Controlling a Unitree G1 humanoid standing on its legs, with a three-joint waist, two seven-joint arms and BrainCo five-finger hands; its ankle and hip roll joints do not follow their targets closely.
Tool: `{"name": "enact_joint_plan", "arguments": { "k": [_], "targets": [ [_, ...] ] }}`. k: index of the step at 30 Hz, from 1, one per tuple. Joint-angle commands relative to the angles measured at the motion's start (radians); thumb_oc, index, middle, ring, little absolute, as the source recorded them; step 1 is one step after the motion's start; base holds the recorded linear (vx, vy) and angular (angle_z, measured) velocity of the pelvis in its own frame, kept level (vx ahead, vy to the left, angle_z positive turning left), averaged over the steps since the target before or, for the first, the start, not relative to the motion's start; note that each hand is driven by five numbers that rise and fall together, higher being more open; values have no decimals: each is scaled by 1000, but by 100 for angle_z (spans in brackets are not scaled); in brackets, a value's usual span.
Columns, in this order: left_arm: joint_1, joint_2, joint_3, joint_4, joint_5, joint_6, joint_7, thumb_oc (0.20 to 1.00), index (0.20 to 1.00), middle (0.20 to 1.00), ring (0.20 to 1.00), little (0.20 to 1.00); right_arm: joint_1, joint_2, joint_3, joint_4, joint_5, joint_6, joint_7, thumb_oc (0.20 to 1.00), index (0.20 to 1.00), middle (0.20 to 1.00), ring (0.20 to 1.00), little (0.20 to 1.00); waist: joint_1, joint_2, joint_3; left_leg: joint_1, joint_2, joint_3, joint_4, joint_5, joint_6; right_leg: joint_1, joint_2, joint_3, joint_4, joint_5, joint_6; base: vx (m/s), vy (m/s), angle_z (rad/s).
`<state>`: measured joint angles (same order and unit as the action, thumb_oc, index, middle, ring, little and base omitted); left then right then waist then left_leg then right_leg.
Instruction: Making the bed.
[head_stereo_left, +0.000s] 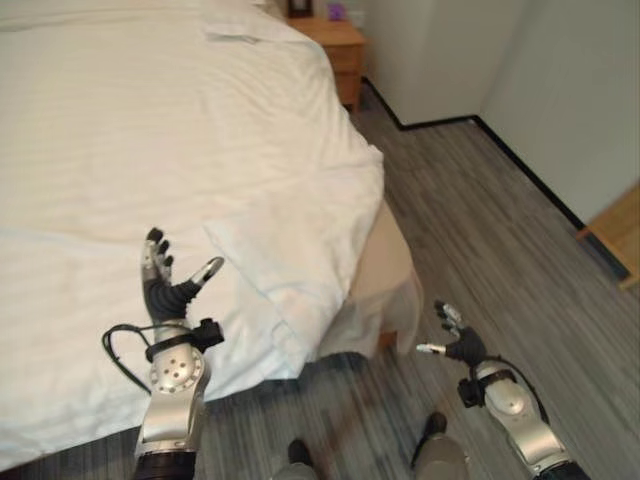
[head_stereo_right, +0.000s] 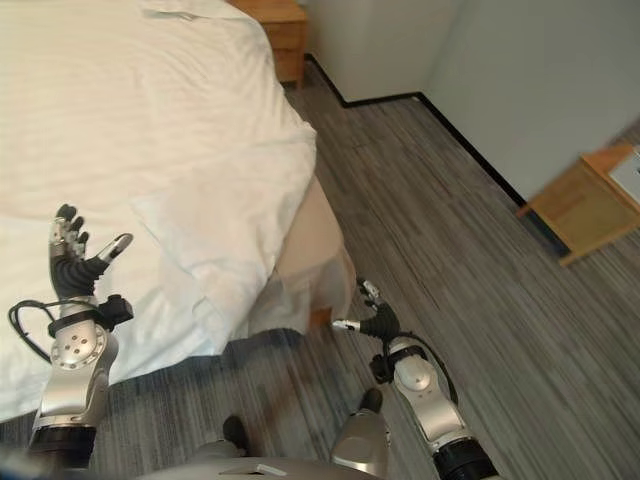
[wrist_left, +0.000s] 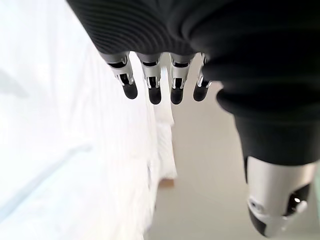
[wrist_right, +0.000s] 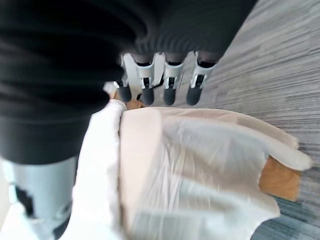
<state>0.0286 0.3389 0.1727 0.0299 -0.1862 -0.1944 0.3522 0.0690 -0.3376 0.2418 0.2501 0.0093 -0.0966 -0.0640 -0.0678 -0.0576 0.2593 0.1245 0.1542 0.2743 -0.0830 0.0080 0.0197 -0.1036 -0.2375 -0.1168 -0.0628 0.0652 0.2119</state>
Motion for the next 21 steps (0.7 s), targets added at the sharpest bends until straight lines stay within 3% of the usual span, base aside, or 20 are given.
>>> {"name": "enact_joint_plan", "arguments": {
  "k": [1, 3, 6, 7, 8, 10, 13, 18, 21],
  "targets": [
    [55, 55, -21, -130, -9, -76, -74, 1000, 1000, 1000, 1000, 1000, -79, 36, -36, 20, 23, -34, -15, 1000, 1000, 1000, 1000, 1000, 11, -65, 8, 13, -26, 55, 11, -1, -130, 74, -65, -25, 18, 82, 31, 172, -75, 165],
    [70, 48, -1, -164, -9, -91, -71, 1000, 1000, 1000, 1000, 1000, -88, 35, -35, 45, 17, -35, -12, 1000, 1000, 1000, 1000, 1000, 20, -58, -3, 22, -32, 36, 9, -5, -133, 103, -67, -49, -5, 95, 32, 163, -123, 100],
    [99, 67, 42, -145, 107, -57, 1, 1000, 1000, 1000, 1000, 1000, -84, 33, -32, 68, 14, -36, -9, 1000, 1000, 1000, 1000, 1000, 27, -44, -21, 28, -21, 23, 5, -4, -144, 143, -68, -95, -13, 89, 25, 126, -87, 37],
    [99, 121, 40, -96, 246, 16, -20, 1000, 1000, 1000, 1000, 1000, -79, 26, -31, 73, 14, -35, -1, 1000, 1000, 1000, 1000, 1000, 18, -32, -28, 32, -11, 22, 3, 2, -152, 155, -64, -107, -13, 82, 19, 106, -57, 37],
    [96, 122, 38, -94, 252, 18, -20, 1000, 1000, 1000, 1000, 1000, -78, 28, -32, 73, 14, -35, -1, 1000, 1000, 1000, 1000, 1000, 18, -32, -28, 32, -10, 21, 3, 2, -153, 156, -63, -109, -14, 81, 18, 95, -44, 25],
    [76, 219, 44, -77, 372, 48, -61, 1000, 1000, 1000, 1000, 1000, -74, 17, -27, 69, 5, -27, 17, 1000, 1000, 1000, 1000, 1000, 3, -19, -35, 40, -1, 30, 0, 4, -160, 166, -60, -114, -15, 76, 16, 75, -18, 14],
    [-16, 353, 48, -47, 535, 88, -38, 1000, 1000, 1000, 1000, 1000, -65, 26, 2, 81, -3, -29, 35, 1000, 1000, 1000, 1000, 1000, -22, -11, -43, 58, 12, 48, -4, 3, -174, 174, -58, -115, -15, 73, 18, 89, -35, -3],
    [-185, 559, 4, 134, 794, 228, 3, 1000, 1000, 1000, 1000, 1000, -42, 9, 39, 72, -4, -34, 62, 1000, 1000, 1000, 1000, 1000, -77, 4, -46, 67, 29, 83, -4, 7, -192, 163, -49, -95, -13, 71, 20, 56, -19, -12],
    [-237, 592, -33, 201, 841, 258, -4, 1000, 1000, 1000, 1000, 1000, -23, -5, 46, 59, -4, -39, 73, 1000, 1000, 1000, 1000, 1000, -98, 14, -50, 68, 34, 90, -4, 8, -199, 156, -45, -86, -13, 66, 20, 56, 3, -26]
  ]
}}
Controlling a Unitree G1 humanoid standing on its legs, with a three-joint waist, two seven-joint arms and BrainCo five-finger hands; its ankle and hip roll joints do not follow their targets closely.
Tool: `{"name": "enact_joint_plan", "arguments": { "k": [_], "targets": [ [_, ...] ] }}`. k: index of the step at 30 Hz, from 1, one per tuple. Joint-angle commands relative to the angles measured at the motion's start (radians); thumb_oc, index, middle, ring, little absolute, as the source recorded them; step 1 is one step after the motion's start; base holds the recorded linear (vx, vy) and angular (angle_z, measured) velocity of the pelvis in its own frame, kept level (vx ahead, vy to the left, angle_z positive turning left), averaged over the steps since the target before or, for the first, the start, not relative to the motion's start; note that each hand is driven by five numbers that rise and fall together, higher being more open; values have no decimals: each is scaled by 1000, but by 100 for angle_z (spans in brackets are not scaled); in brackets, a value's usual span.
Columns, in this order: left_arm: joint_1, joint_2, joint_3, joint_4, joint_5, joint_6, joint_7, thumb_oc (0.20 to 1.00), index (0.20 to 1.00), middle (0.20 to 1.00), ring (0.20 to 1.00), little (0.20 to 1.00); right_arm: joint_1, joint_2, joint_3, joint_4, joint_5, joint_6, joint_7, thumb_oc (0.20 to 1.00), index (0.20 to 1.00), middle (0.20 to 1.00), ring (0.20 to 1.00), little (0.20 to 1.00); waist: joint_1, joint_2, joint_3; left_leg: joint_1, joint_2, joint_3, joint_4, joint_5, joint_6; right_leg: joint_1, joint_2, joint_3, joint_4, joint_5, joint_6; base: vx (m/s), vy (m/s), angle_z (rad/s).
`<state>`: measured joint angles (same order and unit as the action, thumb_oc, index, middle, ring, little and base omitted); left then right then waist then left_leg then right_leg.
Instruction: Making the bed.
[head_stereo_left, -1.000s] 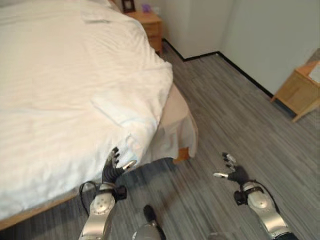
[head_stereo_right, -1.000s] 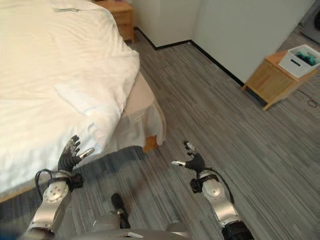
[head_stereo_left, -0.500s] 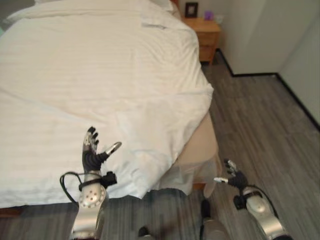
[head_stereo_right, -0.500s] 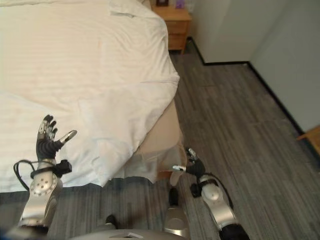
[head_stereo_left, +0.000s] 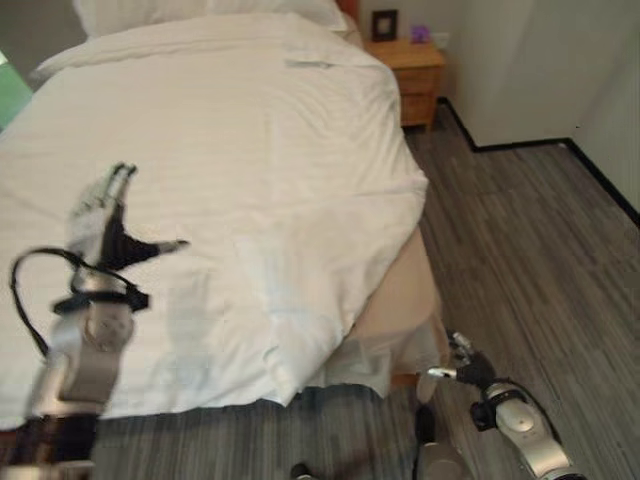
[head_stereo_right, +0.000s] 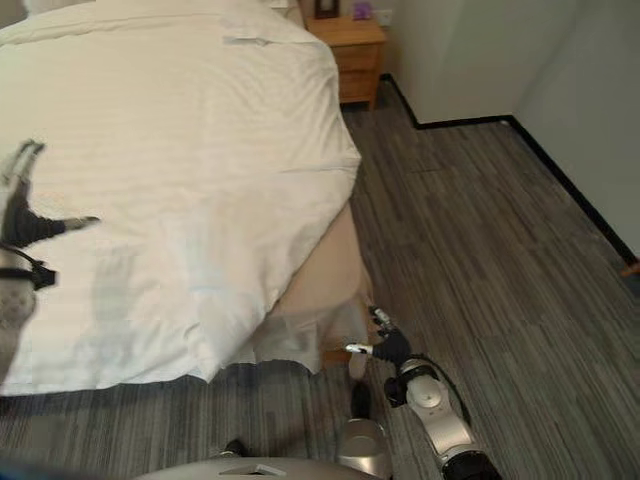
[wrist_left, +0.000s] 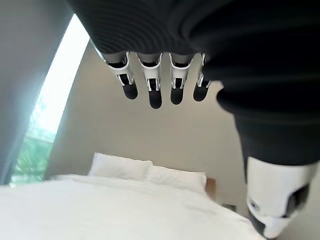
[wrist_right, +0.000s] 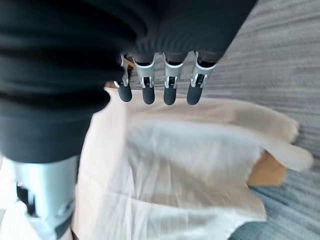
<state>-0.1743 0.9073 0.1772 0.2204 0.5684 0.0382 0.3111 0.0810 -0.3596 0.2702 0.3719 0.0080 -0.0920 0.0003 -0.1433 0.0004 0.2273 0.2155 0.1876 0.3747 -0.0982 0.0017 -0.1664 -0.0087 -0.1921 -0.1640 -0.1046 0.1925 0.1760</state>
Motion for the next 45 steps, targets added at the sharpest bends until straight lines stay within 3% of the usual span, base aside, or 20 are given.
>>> {"name": "enact_joint_plan", "arguments": {
  "k": [1, 7, 11, 21, 29, 30, 31, 34, 37, 41, 45],
  "targets": [
    [-61, 49, -61, 63, 119, 46, 29, 1000, 1000, 1000, 1000, 1000, -21, 9, 20, -59, -1, -46, 14, 1000, 1000, 1000, 1000, 1000, -40, -35, -18, -24, 2, -3, 11, 18, -18, 59, -87, -32, 27, -64, 55, 57, -8, -19],
    [-113, 93, -116, 178, 183, 81, 49, 1000, 1000, 1000, 1000, 1000, -2, 3, 22, -45, 9, -54, 22, 1000, 1000, 1000, 1000, 1000, -66, -22, -17, -35, 13, 13, 11, 26, -29, 34, -76, -18, 27, -64, 56, 39, -2, -17],
    [-208, 144, -205, 312, 211, 107, 72, 1000, 1000, 1000, 1000, 1000, -10, -7, 46, -36, 29, -71, 16, 1000, 1000, 1000, 1000, 1000, -95, -18, 6, -81, 25, 21, 11, 46, -38, -25, -66, -2, 25, -52, 61, -34, -2, -11],
    [-477, 186, -455, 606, 194, 107, 155, 1000, 1000, 1000, 1000, 1000, -93, -15, 121, -12, 38, -132, -27, 1000, 1000, 1000, 1000, 1000, -118, -47, 50, -241, 55, 41, 11, 103, -59, -199, -35, 42, 18, -6, 72, -67, -20, -13],
    [-538, 182, -533, 710, 168, 95, 153, 1000, 1000, 1000, 1000, 1000, -133, 12, 156, -5, 91, -156, -27, 1000, 1000, 1000, 1000, 1000, -136, -51, 74, -319, 79, 55, 11, 123, -78, -289, -11, 69, 17, 4, 77, -30, -28, -12],
    [-543, 175, -549, 737, 170, 95, 138, 507, 507, 507, 507, 507, -148, 12, 161, -5, 100, -157, -30, 1000, 1000, 1000, 1000, 1000, -143, -51, 81, -324, 83, 59, 11, 125, -79, -299, -6, 75, 17, 4, 78, -31, -11, -6],
    [-557, 157, -577, 777, 165, 91, 113, 200, 200, 200, 200, 200, -161, 14, 165, -9, 112, -159, -29, 1000, 1000, 1000, 1000, 1000, -147, -52, 84, -328, 84, 63, 11, 127, -80, -307, -1, 81, 17, 4, 77, -49, 14, -12],
    [-474, 65, -572, 866, 182, 79, -16, 200, 200, 200, 200, 200, -183, 11, 163, -28, 120, -146, -18, 1000, 1000, 1000, 1000, 1000, -158, -56, 106, -323, 89, 78, 11, 130, -82, -319, 5, 99, 17, 4, 73, -35, 16, -21],
    [-463, -9, -576, 867, 163, 75, -32, 200, 200, 200, 200, 200, -192, 14, 172, -29, 138, -140, -5, 1000, 1000, 1000, 1000, 1000, -169, -50, 106, -309, 86, 88, 11, 124, -82, -315, 4, 108, 17, 2, 71, -13, 4, -19],
    [-498, -69, -581, 590, 168, 66, -13, 200, 200, 200, 200, 200, -169, 8, 149, -23, 125, -130, -5, 1000, 1000, 1000, 1000, 1000, -186, -43, 91, -276, 76, 95, 11, 108, -77, -290, 2, 113, 17, -5, 72, 8, 7, -6],
    [-485, -171, -554, 239, 127, 2, -54, 200, 200, 200, 200, 200, -116, 12, 85, -19, 101, -105, 3, 1000, 1000, 1000, 1000, 1000, -214, -40, 60, -216, 55, 115, 11, 86, -64, -254, -4, 124, 17, -7, 74, 37, 0, 9]
  ]
}}
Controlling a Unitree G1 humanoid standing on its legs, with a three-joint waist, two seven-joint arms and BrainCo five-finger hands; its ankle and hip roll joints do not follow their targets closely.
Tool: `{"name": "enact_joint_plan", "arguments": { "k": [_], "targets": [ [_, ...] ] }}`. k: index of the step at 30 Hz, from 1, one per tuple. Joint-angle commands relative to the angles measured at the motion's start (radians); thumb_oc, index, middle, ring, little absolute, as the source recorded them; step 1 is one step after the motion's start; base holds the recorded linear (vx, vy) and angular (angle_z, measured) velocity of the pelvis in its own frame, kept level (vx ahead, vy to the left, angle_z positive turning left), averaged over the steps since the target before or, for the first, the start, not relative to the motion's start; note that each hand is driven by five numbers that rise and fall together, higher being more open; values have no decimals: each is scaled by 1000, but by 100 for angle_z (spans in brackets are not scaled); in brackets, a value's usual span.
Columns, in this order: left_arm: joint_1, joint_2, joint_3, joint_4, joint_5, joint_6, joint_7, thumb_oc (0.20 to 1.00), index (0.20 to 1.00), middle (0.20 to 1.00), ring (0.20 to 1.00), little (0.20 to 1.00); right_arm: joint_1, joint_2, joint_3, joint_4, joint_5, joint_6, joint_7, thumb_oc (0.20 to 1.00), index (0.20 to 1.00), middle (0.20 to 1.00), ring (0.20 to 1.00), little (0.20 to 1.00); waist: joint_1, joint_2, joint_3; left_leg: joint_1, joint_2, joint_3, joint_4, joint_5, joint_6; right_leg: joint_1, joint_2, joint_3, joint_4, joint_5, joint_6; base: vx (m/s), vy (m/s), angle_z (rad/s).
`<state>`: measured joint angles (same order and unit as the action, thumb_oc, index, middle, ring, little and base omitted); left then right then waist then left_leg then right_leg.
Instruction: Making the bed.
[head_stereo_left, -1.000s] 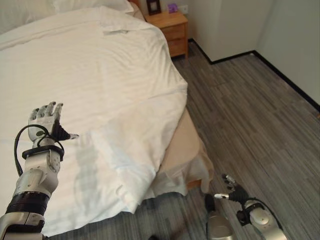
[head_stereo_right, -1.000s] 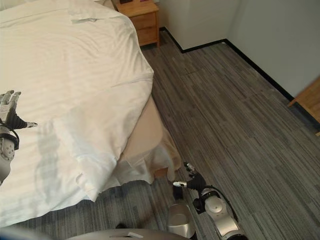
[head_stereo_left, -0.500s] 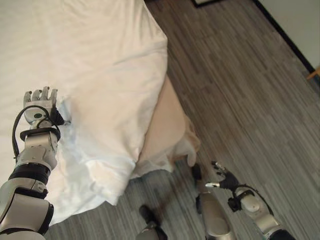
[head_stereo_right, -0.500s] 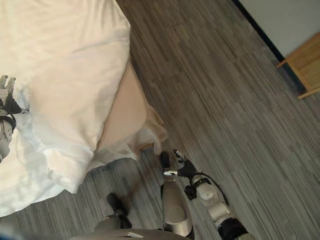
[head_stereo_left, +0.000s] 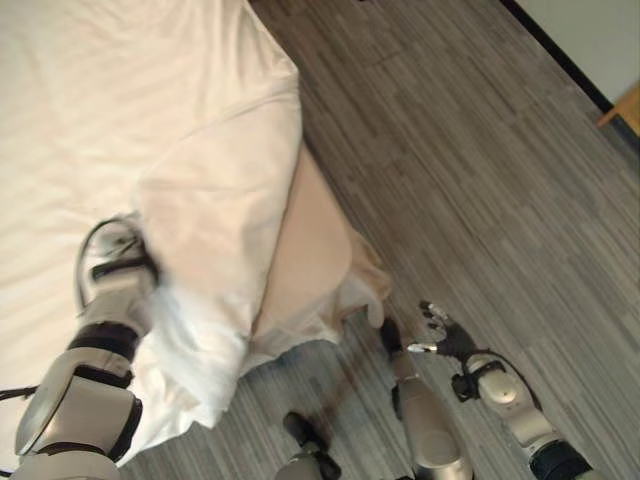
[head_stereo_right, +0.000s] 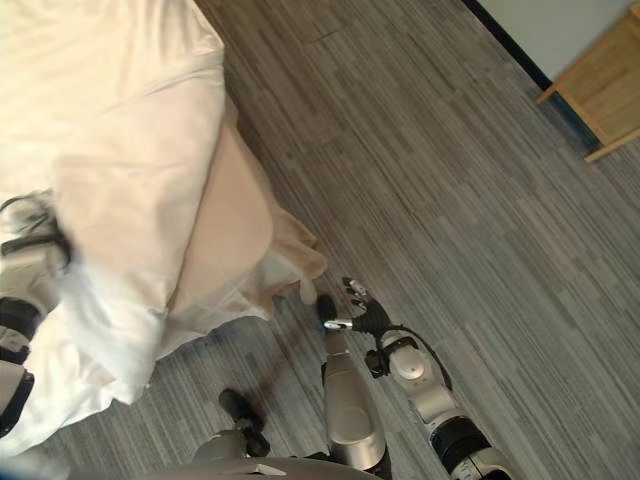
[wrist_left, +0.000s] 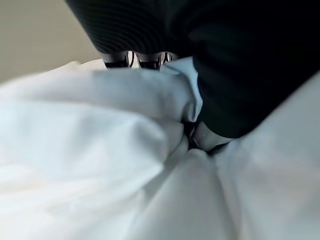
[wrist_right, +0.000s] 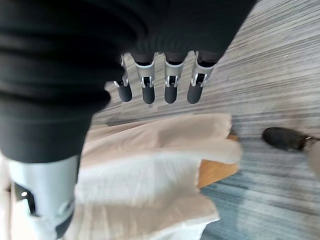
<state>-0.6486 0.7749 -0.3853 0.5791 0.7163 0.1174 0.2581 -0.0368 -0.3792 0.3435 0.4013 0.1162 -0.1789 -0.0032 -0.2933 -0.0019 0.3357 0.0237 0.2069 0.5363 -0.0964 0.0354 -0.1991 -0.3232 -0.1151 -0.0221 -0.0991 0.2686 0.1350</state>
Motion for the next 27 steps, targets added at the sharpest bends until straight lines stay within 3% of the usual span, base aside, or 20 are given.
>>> {"name": "enact_joint_plan", "arguments": {
  "k": [1, 6, 8, 11, 12, 13, 15, 16, 19, 21, 22, 23, 24, 26, 27],
  "targets": [
    [-10, -66, 11, -182, -30, -96, -9, 200, 200, 200, 200, 200, 17, 38, 0, -46, -12, -11, 13, 1000, 1000, 1000, 1000, 1000, -73, -34, -56, -4, 30, -43, 9, 38, -29, 73, -80, -16, 12, -90, 118, 51, 15, -11],
    [33, -222, 37, -396, -170, -168, -43, 200, 200, 200, 200, 200, 78, 45, -34, -28, -28, 22, 48, 1000, 1000, 1000, 1000, 1000, -118, -26, -85, 67, 5, -11, 9, 16, -11, 105, -82, 15, 12, -86, 119, 43, 10, -20],
    [45, -251, 34, -416, -189, -178, -41, 200, 200, 200, 200, 200, 82, 46, -39, -18, -32, 30, 49, 1000, 1000, 1000, 1000, 1000, -130, -21, -86, 83, 2, 0, 9, 4, -8, 109, -80, 26, 12, -90, 121, 10, 42, -42],
    [95, -334, 10, -394, -221, -181, -56, 200, 200, 200, 200, 200, 115, 41, -38, 31, -61, 61, 72, 1000, 1000, 1000, 1000, 1000, -191, -5, -83, 124, -15, 53, 11, -18, 6, 96, -78, 75, 20, -85, 122, 8, 85, -58],
    [104, -348, 1, -375, -220, -179, -61, 853, 853, 853, 853, 853, 120, 42, -33, 46, -68, 67, 77, 1000, 1000, 1000, 1000, 1000, -202, 1, -83, 130, -22, 65, 11, -25, 9, 89, -79, 86, 23, -84, 122, 1, 76, -56],
    [100, -365, -16, -336, -211, -170, -55, 1000, 1000, 1000, 1000, 1000, 120, 44, -25, 68, -70, 72, 83, 1000, 1000, 1000, 1000, 1000, -221, 7, -77, 136, -28, 78, 13, -29, 11, 77, -82, 99, 31, -78, 122, -33, 69, -69],
    [54, -420, -64, -177, -205, -150, -32, 1000, 1000, 1000, 1000, 1000, 102, 43, -10, 120, -70, 78, 79, 1000, 1000, 1000, 1000, 1000, -248, 18, -54, 135, -38, 98, 18, -35, 15, 39, -93, 116, 54, -72, 122, -94, 52, -98],
    [22, -484, -105, -8, -240, -133, -27, 1000, 1000, 1000, 1000, 1000, 85, 50, 6, 178, -56, 88, 70, 1000, 1000, 1000, 1000, 1000, -279, 27, -33, 129, -49, 114, 26, -37, 18, 2, -100, 140, 80, -73, 121, -91, 30, -102],
    [17, -562, -116, 151, -323, -133, -25, 1000, 1000, 1000, 1000, 1000, 67, 64, 13, 272, -50, 106, 54, 1000, 1000, 1000, 1000, 1000, -295, 46, -19, 111, -56, 126, 44, -44, 21, -32, -106, 158, 95, -74, 119, -45, 3, -70],
    [26, -607, -135, 236, -367, -136, -31, 1000, 1000, 1000, 1000, 1000, 37, 80, 17, 360, -54, 119, 37, 1000, 1000, 1000, 1000, 1000, -297, 80, -18, 104, -64, 114, 45, -77, 22, -40, -111, 165, 84, -92, 126, 33, 59, -57],
    [23, -612, -135, 243, -369, -138, -27, 1000, 1000, 1000, 1000, 1000, 34, 79, 17, 366, -55, 116, 36, 1000, 1000, 1000, 1000, 1000, -305, 73, -16, 90, -57, 131, 55, -52, 26, -50, -109, 165, 93, -73, 119, 104, 123, -51],
    [38, -651, -139, 300, -435, -142, -17, 1000, 1000, 1000, 1000, 1000, -17, 93, 18, 455, -57, 131, 11, 1000, 1000, 1000, 1000, 1000, -301, 109, -18, 87, -69, 116, 49, -85, 29, -50, -109, 172, 75, -89, 126, 37, 40, -39],
    [46, -669, -135, 321, -471, -149, -4, 1000, 1000, 1000, 1000, 1000, -39, 101, 22, 491, -64, 133, -4, 1000, 1000, 1000, 1000, 1000, -297, 120, -22, 83, -73, 114, 47, -87, 33, -52, -107, 172, 72, -89, 126, 139, 106, -20],
    [57, -687, -125, 333, -525, -163, 18, 1000, 1000, 1000, 1000, 1000, -69, 104, 27, 534, -86, 128, -31, 1000, 1000, 1000, 1000, 1000, -298, 120, -25, 69, -69, 128, 51, -61, 40, -60, -103, 169, 78, -70, 117, -55, -108, -16],
    [87, -704, -96, 289, -653, -190, 60, 1000, 1000, 1000, 1000, 1000, -95, 110, 24, 540, -104, 124, -73, 1000, 1000, 1000, 1000, 1000, -282, 119, -34, 72, -71, 118, 45, -56, 40, -52, -102, 158, 74, -65, 116, -58, -133, -21]
  ]
}}
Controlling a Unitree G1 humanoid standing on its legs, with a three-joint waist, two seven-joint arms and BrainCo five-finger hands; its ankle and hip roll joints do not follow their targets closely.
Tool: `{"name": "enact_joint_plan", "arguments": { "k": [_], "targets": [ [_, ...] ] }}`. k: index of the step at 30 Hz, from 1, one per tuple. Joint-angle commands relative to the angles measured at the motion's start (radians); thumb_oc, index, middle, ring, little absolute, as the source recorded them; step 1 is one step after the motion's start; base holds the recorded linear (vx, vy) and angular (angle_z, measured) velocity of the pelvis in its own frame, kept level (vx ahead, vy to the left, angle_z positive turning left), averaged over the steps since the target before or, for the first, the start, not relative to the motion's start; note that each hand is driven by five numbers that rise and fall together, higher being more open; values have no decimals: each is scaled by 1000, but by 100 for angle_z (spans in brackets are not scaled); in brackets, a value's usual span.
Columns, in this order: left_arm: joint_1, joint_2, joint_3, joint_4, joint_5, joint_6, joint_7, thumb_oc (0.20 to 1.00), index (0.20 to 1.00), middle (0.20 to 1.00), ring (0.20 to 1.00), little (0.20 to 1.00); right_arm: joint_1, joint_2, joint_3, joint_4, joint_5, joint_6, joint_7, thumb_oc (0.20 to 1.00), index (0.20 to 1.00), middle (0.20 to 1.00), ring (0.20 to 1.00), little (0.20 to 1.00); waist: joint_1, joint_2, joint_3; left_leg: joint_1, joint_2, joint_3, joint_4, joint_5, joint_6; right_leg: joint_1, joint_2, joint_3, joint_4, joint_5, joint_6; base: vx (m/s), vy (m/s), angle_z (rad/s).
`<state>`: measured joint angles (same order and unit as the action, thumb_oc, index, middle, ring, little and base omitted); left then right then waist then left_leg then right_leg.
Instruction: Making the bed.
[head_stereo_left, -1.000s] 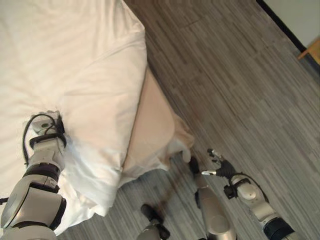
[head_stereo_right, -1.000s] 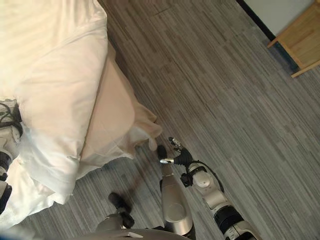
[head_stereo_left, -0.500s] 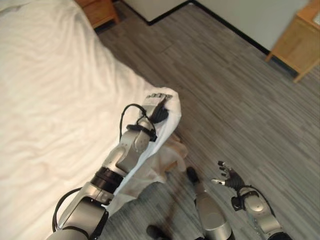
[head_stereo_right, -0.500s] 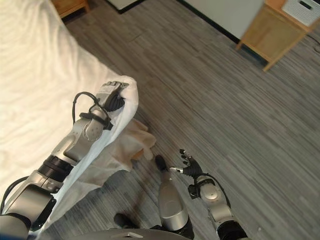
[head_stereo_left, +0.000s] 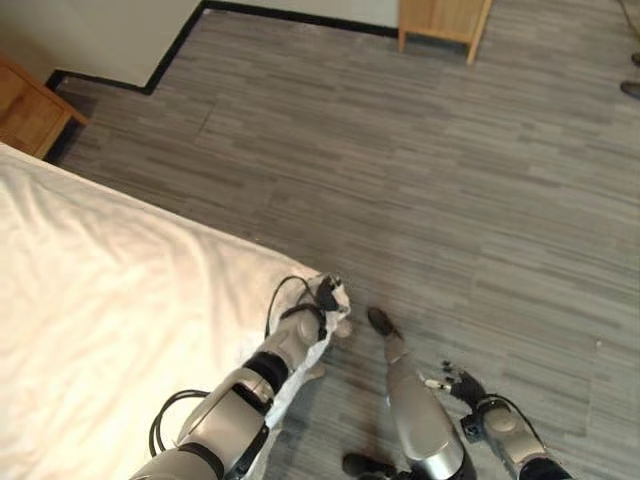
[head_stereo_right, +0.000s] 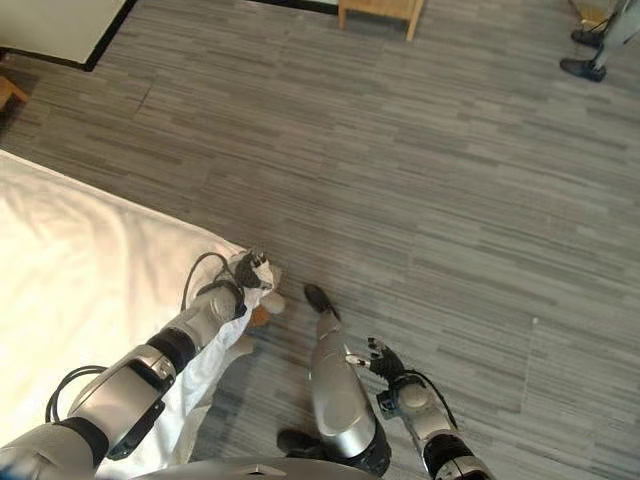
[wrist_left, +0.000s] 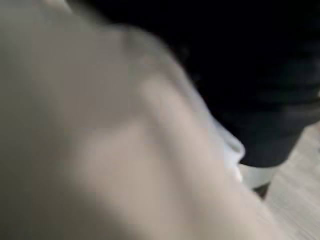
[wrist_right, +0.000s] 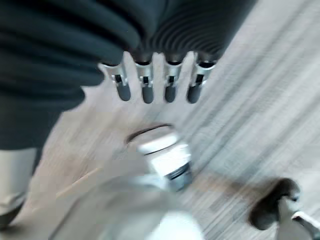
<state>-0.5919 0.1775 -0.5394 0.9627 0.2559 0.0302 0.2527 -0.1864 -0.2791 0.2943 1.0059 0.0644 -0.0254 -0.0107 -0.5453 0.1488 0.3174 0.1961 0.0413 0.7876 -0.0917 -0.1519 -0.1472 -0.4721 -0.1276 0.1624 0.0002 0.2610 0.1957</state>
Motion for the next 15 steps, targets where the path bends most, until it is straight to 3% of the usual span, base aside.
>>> {"name": "enact_joint_plan", "arguments": {
  "k": [1, 4, 5, 8, 9, 11, 15],
  "targets": [
    [44, -110, 64, -125, -248, -116, 73, 1000, 1000, 1000, 1000, 1000, 57, 11, 70, -79, -55, -32, -82, 1000, 1000, 1000, 1000, 1000, -27, -36, -18, -96, 95, -139, 36, 134, -13, 103, -90, -33, -29, -55, 55, 26, -72, 1],
    [63, -100, 81, -270, -400, -169, 74, 1000, 1000, 1000, 1000, 1000, 70, 2, 52, -128, -57, -43, -126, 1000, 1000, 1000, 1000, 1000, -8, -51, -19, -90, 99, -157, 31, 142, -17, 123, -90, -52, -37, -51, 54, -1, -61, 24],
    [80, -80, 106, -466, -573, -235, 64, 1000, 1000, 1000, 1000, 1000, 76, -14, 35, -175, -88, -48, -173, 1000, 1000, 1000, 1000, 1000, 28, -68, -32, -83, 107, -178, 24, 154, -19, 161, -91, -83, -53, -53, 52, 0, -149, 26],
    [74, -64, 122, -670, -744, -285, 58, 1000, 1000, 1000, 1000, 1000, 78, -49, 37, -273, -165, -51, -214, 1000, 1000, 1000, 1000, 1000, 70, -106, -55, -68, 125, -207, 16, 172, -27, 209, -88, -128, -60, -62, 50, 15, -123, 70],
    [74, -63, 122, -670, -744, -285, 58, 1000, 1000, 1000, 1000, 1000, 79, -49, 37, -273, -165, -50, -214, 1000, 1000, 1000, 1000, 1000, 69, -106, -55, -67, 125, -207, 16, 172, -27, 209, -88, -128, -60, -62, 50, 43, -81, 67],
    [8, -49, 132, -772, -805, -299, 83, 1000, 1000, 1000, 1000, 1000, 49, -90, 53, -366, -243, -46, -245, 1000, 1000, 1000, 1000, 1000, 111, -142, -81, -55, 142, -228, 8, 184, -34, 250, -84, -170, -64, -74, 48, 64, -108, 35],
    [-44, 16, 156, -966, -827, -312, 69, 1000, 1000, 1000, 1000, 1000, 30, -141, 19, -519, -238, -49, -256, 1000, 1000, 1000, 1000, 1000, 152, -175, -104, -52, 167, -261, 4, 196, -45, 298, -80, -211, -75, -88, 46, 36, -63, 36]
  ]
}}
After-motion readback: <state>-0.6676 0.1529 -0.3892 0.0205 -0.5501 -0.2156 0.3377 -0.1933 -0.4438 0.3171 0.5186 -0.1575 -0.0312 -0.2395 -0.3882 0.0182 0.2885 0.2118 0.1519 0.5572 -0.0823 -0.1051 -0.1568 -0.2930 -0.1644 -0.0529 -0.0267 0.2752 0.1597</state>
